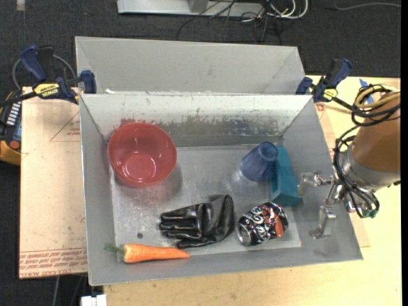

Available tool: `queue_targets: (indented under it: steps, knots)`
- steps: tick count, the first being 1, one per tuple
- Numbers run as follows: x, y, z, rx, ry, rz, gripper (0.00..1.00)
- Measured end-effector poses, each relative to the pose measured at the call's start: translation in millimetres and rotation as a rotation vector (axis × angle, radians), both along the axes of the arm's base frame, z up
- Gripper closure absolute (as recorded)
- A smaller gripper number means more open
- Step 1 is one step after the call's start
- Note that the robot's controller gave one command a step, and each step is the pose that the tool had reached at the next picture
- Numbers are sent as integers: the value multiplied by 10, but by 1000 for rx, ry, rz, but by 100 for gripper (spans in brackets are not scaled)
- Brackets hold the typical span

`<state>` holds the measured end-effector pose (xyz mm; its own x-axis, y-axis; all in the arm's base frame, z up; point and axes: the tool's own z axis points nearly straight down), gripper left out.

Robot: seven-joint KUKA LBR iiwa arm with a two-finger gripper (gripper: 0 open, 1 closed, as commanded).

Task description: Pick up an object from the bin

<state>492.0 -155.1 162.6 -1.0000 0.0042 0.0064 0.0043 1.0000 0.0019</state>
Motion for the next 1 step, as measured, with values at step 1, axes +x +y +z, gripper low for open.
queue_targets:
  steps: [1]
  knots:
    - [20, 9, 40, -1, -7, 5, 0]
